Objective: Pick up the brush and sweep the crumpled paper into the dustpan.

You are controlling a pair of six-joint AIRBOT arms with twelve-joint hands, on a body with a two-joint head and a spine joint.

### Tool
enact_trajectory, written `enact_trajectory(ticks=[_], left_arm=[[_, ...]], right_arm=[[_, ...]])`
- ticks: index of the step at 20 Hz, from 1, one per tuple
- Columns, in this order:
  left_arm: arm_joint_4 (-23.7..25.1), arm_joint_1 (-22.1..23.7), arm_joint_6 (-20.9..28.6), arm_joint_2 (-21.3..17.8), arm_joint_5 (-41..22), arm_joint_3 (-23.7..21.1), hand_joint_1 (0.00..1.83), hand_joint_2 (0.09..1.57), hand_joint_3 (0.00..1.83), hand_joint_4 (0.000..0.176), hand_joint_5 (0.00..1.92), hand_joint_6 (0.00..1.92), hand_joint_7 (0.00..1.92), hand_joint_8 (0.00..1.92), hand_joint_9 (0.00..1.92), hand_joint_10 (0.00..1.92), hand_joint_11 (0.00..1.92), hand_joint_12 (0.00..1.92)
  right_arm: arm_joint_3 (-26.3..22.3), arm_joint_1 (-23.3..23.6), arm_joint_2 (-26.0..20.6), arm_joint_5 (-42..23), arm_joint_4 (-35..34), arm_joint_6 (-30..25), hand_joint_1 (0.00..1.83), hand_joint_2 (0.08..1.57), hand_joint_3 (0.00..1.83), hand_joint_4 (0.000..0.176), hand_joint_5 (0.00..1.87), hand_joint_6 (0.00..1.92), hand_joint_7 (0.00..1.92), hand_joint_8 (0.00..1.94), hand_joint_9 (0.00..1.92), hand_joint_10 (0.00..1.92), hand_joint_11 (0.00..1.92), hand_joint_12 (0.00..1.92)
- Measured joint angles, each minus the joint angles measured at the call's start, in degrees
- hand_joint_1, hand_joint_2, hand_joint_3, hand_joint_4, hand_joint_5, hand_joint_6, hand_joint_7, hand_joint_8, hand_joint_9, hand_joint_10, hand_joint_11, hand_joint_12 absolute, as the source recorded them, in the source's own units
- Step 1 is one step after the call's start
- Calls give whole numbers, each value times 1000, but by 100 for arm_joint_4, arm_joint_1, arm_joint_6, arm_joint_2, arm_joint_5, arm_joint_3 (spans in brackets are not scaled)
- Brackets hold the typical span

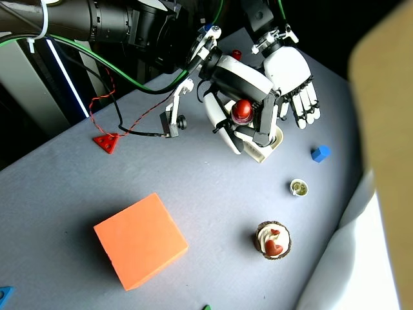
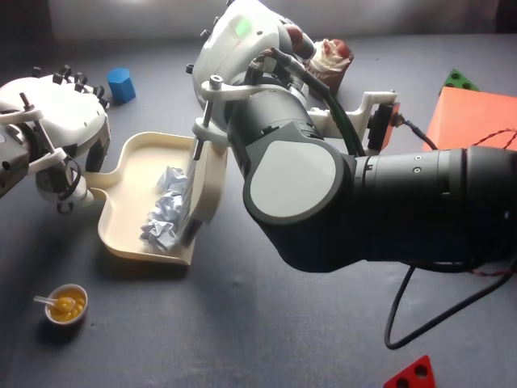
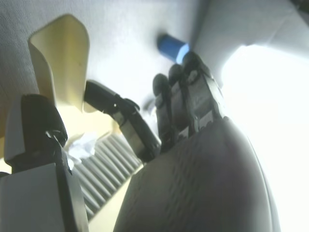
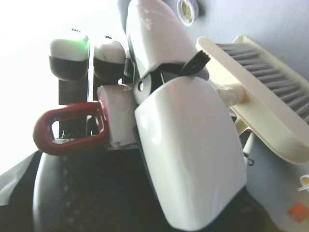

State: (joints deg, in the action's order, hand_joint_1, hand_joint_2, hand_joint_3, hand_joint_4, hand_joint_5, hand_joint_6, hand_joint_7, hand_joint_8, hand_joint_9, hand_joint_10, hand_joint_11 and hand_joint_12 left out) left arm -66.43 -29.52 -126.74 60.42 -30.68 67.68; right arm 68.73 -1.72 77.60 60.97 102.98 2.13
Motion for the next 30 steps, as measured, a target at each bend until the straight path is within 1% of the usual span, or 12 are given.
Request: enact_trajectory(ticks=[5,7,10,13,15,16,19,21,23,27,28,30], left_arm=[[2,0,0,0,-20,-2,1084,1078,1,61,1061,848,246,0,133,0,81,1],[-2,0,2,0,-24,-2,1101,1071,0,29,1079,817,250,1,143,1,89,4],[-9,7,0,0,-37,0,1086,1069,1,71,1081,814,246,0,148,1,94,5],[2,61,0,0,-66,0,1099,1078,2,18,1063,844,240,1,133,0,87,3],[26,72,0,0,-79,0,1103,1076,0,13,1071,832,246,2,141,2,105,10],[7,72,2,0,-74,-2,1093,1077,0,40,1066,838,243,1,139,1,105,10],[0,72,0,0,-85,0,1110,1080,1,0,1060,849,262,2,152,2,101,8],[2,72,0,0,-81,0,1073,1093,2,63,1029,901,240,1,136,2,81,3],[0,72,0,0,-81,0,1099,1084,0,10,1053,863,247,2,144,2,83,4],[0,72,0,0,-83,0,1087,1082,0,47,1056,858,257,3,149,3,102,12],[0,72,2,0,-83,-2,1109,1075,0,0,1073,828,264,3,155,3,110,15],[-4,72,0,0,-90,0,1104,1071,0,19,1081,814,272,1,157,1,95,8]], right_arm=[[-160,-76,-96,105,442,-662,1527,1200,0,176,938,1921,989,1941,1109,1921,1164,1921],[-280,-74,-229,103,599,-876,1527,1200,0,176,930,1921,986,1941,1111,1921,1165,1921],[-365,-63,-426,31,549,-940,1534,1199,0,176,921,1921,969,1941,1096,1921,1152,1921],[-350,9,-570,-90,605,-645,1532,1198,0,176,936,1921,959,1941,1094,1921,1149,1921],[-304,94,-570,-223,632,-302,1540,1199,0,176,933,1921,953,1941,1096,1921,1149,1921],[-286,146,-568,-326,671,-39,1544,1195,0,176,925,1921,956,1941,1093,1921,1153,1921],[-280,157,-533,-570,649,391,1544,1201,2,176,910,1921,952,1941,1089,1921,1150,1921],[-236,153,-470,-651,463,551,1536,1198,0,176,907,1921,959,1941,1100,1921,1167,1921],[-111,155,-367,-645,470,575,1526,1203,1,176,886,1921,977,1941,1108,1921,1162,1921],[-44,155,-170,-616,455,354,1534,1206,1,176,918,1921,996,1941,1128,1921,1192,1921],[-44,157,-140,-627,402,350,1536,1205,0,176,914,1921,993,1941,1133,1921,1191,1921],[28,184,-31,-625,48,328,1523,1202,0,176,913,1921,986,1941,1120,1921,1172,1921]])
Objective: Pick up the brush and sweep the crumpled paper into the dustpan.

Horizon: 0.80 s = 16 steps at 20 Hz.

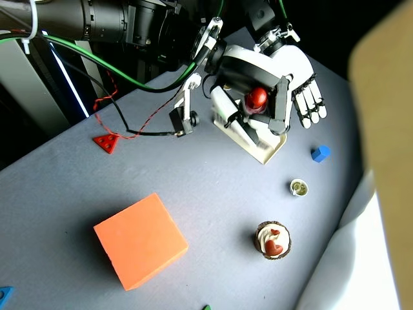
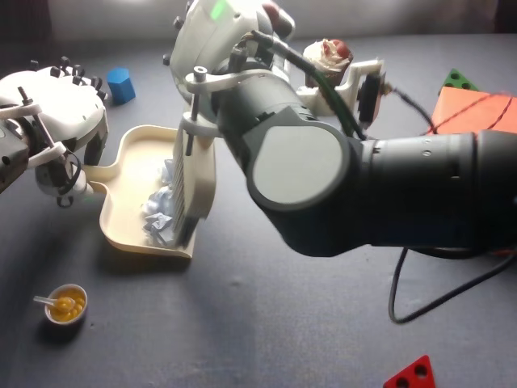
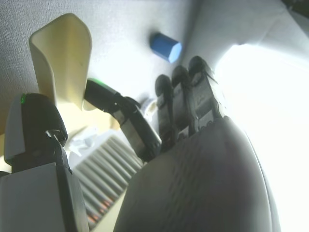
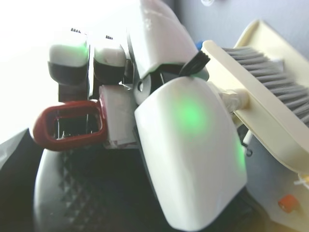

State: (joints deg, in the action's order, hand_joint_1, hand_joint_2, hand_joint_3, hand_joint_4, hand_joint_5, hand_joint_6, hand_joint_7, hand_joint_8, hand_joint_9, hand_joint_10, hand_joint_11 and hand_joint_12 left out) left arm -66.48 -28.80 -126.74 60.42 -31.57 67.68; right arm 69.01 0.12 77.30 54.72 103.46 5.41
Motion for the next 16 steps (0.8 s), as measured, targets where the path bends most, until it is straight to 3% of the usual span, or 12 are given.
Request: enact_trajectory(ticks=[3,4,5,6,7,8,11,12,13,14,15,16], left_arm=[[2,0,0,0,-11,-2,1103,1070,0,23,1081,815,277,2,160,1,99,10],[2,0,0,0,-20,0,1094,1076,1,36,1066,840,266,1,154,0,107,13],[4,0,0,0,-20,-2,1109,1074,0,0,1072,830,273,2,164,3,109,13],[7,0,0,0,-17,-2,1087,1075,0,58,1068,836,282,3,176,4,118,16],[7,0,0,0,-20,-2,1075,1078,1,86,1059,851,294,4,190,5,154,31],[7,0,0,0,-22,-2,1077,1080,1,76,1056,857,293,2,198,5,195,49],[11,0,0,0,-20,-2,1078,1080,1,74,1055,858,293,1,200,4,204,52],[9,0,0,0,-22,-2,1090,1074,0,55,1073,829,269,2,176,2,170,37],[28,0,0,0,-22,-2,1106,1072,0,12,1076,823,275,4,172,1,129,19],[28,0,0,0,-22,-2,1101,1076,1,17,1068,837,281,3,175,1,122,16],[24,0,0,0,-22,-2,1087,1077,0,55,1065,842,265,1,166,0,127,17],[24,0,0,0,-22,-2,1108,1072,0,8,1080,817,272,2,168,1,140,22]], right_arm=[[48,-2,37,96,-11,-166,1513,1198,0,176,926,1921,999,1941,1129,1921,1188,1921],[57,-4,46,138,61,-348,1503,1201,1,176,934,1921,999,1941,1127,1921,1188,1921],[42,-17,48,170,199,-643,1505,1200,0,176,935,1921,1003,1941,1128,1921,1177,1921],[4,-46,50,201,380,-828,1508,1198,0,176,950,1921,1021,1941,1139,1921,1178,1921],[-52,-46,50,234,426,-879,1507,1198,0,176,954,1921,1025,1941,1141,1921,1179,1921],[-92,-66,61,275,514,-1071,1519,1192,0,176,966,1921,1028,1941,1150,1921,1194,1921],[-175,-157,70,313,664,-1189,1522,1191,0,176,968,1921,1029,1941,1152,1921,1197,1921],[-188,-179,61,332,695,-1209,1512,1198,1,176,967,1921,1027,1941,1153,1921,1203,1921],[-195,-184,28,348,717,-1255,1515,1203,2,176,972,1921,1030,1941,1151,1921,1196,1921],[-221,-179,-28,378,761,-1322,1511,1209,4,176,972,1921,1031,1941,1150,1921,1195,1921],[-245,-164,-109,426,846,-1419,1514,1203,0,176,962,1921,1017,1941,1148,1921,1193,1921],[-256,-136,-175,455,922,-1593,1517,1198,0,176,963,1921,1015,1941,1145,1921,1188,1921]])
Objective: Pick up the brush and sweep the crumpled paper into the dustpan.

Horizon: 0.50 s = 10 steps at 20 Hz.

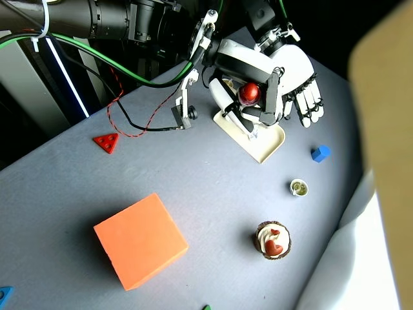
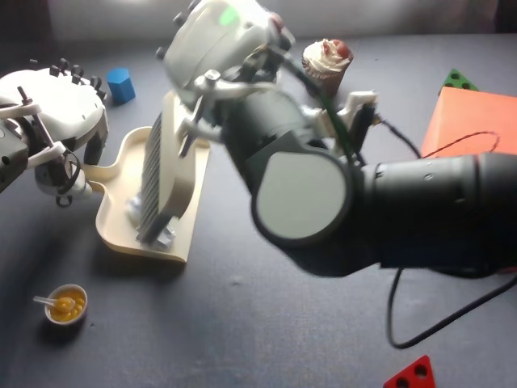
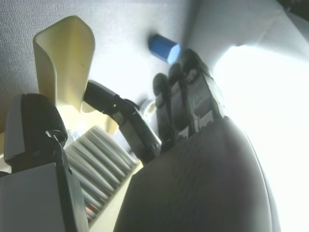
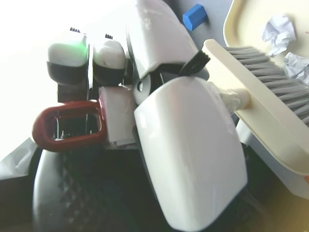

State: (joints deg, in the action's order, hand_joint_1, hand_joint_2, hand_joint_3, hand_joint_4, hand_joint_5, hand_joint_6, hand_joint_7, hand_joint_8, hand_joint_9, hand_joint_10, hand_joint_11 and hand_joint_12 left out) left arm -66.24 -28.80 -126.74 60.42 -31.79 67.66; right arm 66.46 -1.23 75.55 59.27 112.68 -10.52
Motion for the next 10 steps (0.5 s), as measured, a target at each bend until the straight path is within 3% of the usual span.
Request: enact_trajectory(ticks=[1,2,3,4,5,6,7,8,9,10], left_arm=[[4,9,0,0,0,0,1113,1071,0,0,1083,811,273,2,164,0,143,23],[4,7,0,0,0,0,1079,1073,0,83,1071,830,292,6,193,7,165,32],[7,7,0,0,0,0,1080,1074,0,81,1070,832,298,4,195,4,161,30],[11,7,2,0,2,0,1091,1072,0,55,1075,825,297,2,186,1,135,18],[26,7,2,0,2,0,1106,1069,0,16,1083,811,293,0,179,1,124,13],[22,7,0,-2,2,0,1083,1077,1,67,1062,845,277,0,164,0,107,6],[20,7,0,-13,7,0,1079,1078,1,76,1059,852,279,2,162,0,104,5],[17,7,0,-24,4,0,1101,1070,0,31,1082,813,281,1,169,1,126,13],[15,7,-2,-44,-9,-13,1093,1068,0,54,1085,808,280,0,165,0,118,9],[22,7,0,-72,-20,-55,1096,1068,0,48,1086,807,293,3,175,3,120,10]], right_arm=[[-13,0,-101,61,374,-262,1514,1201,0,176,959,1921,1018,1941,1143,1921,1187,1921],[-57,20,-157,114,579,-356,1498,1199,0,176,963,1921,1013,1941,1141,1921,1185,1921],[-109,70,-221,162,706,-448,1503,1197,0,176,951,1921,1003,1941,1133,1921,1181,1921],[-175,125,-289,181,802,-470,1499,1196,0,176,960,1921,1013,1941,1141,1921,1173,1921],[-251,149,-367,184,866,-472,1508,1193,0,176,966,1921,1019,1941,1152,1921,1194,1921],[-334,153,-470,164,887,-472,1511,1196,0,176,961,1921,1020,1941,1156,1921,1198,1921],[-437,153,-636,66,822,-415,1517,1194,0,176,965,1921,1021,1941,1153,1921,1198,1921],[-507,151,-765,2,745,-317,1520,1189,0,176,957,1921,1013,1941,1139,1921,1181,1921],[-568,151,-892,-46,688,-223,1520,1193,0,176,942,1921,1003,1941,1139,1921,1185,1921],[-636,125,-1056,-42,669,-101,1522,1191,0,176,935,1921,995,1941,1136,1921,1187,1921]])
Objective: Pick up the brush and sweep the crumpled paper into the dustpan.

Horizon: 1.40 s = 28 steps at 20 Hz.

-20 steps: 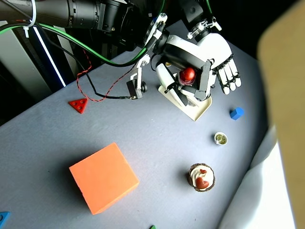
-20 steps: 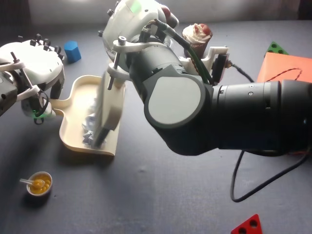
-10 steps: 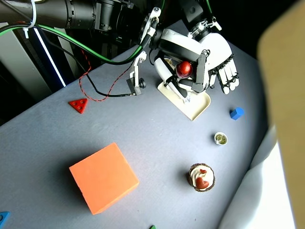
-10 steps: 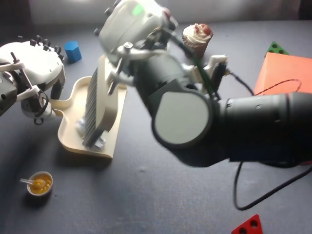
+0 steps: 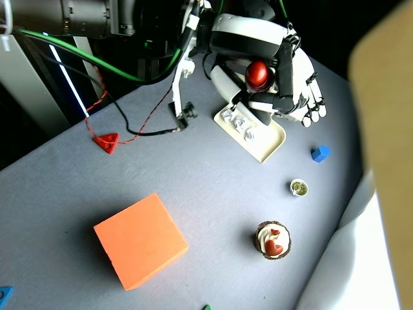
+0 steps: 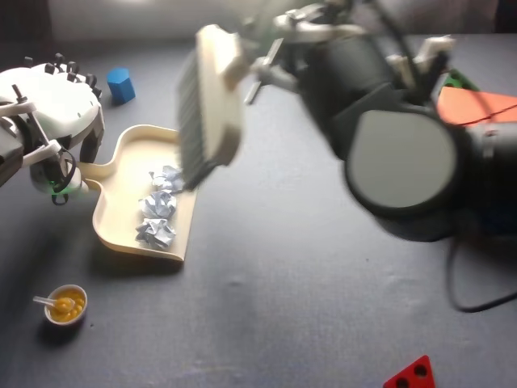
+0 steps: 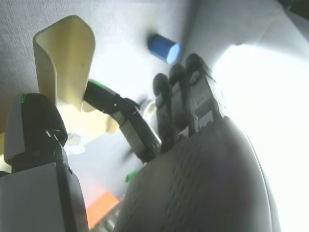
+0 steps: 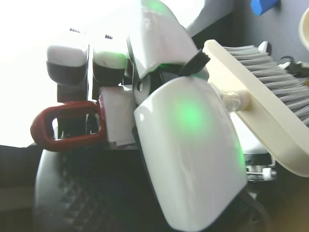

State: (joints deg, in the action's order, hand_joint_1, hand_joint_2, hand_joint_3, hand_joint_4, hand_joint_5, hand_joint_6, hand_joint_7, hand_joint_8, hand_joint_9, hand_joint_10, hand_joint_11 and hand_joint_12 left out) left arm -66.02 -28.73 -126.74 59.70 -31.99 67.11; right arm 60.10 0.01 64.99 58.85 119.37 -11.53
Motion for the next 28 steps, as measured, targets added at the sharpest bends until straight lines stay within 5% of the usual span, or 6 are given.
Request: enact_trajectory(ticks=[9,18,19,24,27,28], left_arm=[[-20,96,-70,-17,-15,-15,1048,1069,1,172,1060,844,242,0,152,0,117,13],[-20,114,-72,-22,-24,-15,851,945,0,148,434,8,151,2,123,4,148,21],[-20,114,-70,-22,-24,-15,840,952,0,148,416,1,154,2,123,4,125,11],[-17,195,-72,-22,-31,-15,837,939,0,148,428,4,178,7,139,6,130,12],[-4,361,-142,-22,9,-13,794,957,4,157,397,0,161,1,129,1,120,8],[-35,446,-251,-22,44,-2,824,936,0,160,439,17,183,9,157,11,182,35]], right_arm=[[-295,-372,-535,-4,26,214,1498,1193,0,176,929,1921,1031,1941,1155,1921,1217,1921],[-293,-461,-533,-92,153,173,1339,1145,0,108,921,1921,1023,1941,1127,1921,1179,1921],[-295,-511,-533,-87,201,151,1205,1059,0,0,1056,916,1061,1941,1152,1921,1197,1921],[-293,-780,-546,-170,328,68,1178,805,0,0,1200,105,998,1941,1067,1921,1135,1921],[-269,-850,-564,-229,382,-33,1051,715,22,0,972,1809,910,1941,944,1921,1012,1921],[-271,-852,-584,-229,404,-48,898,653,3,106,552,1917,444,1941,475,1921,465,1921]])
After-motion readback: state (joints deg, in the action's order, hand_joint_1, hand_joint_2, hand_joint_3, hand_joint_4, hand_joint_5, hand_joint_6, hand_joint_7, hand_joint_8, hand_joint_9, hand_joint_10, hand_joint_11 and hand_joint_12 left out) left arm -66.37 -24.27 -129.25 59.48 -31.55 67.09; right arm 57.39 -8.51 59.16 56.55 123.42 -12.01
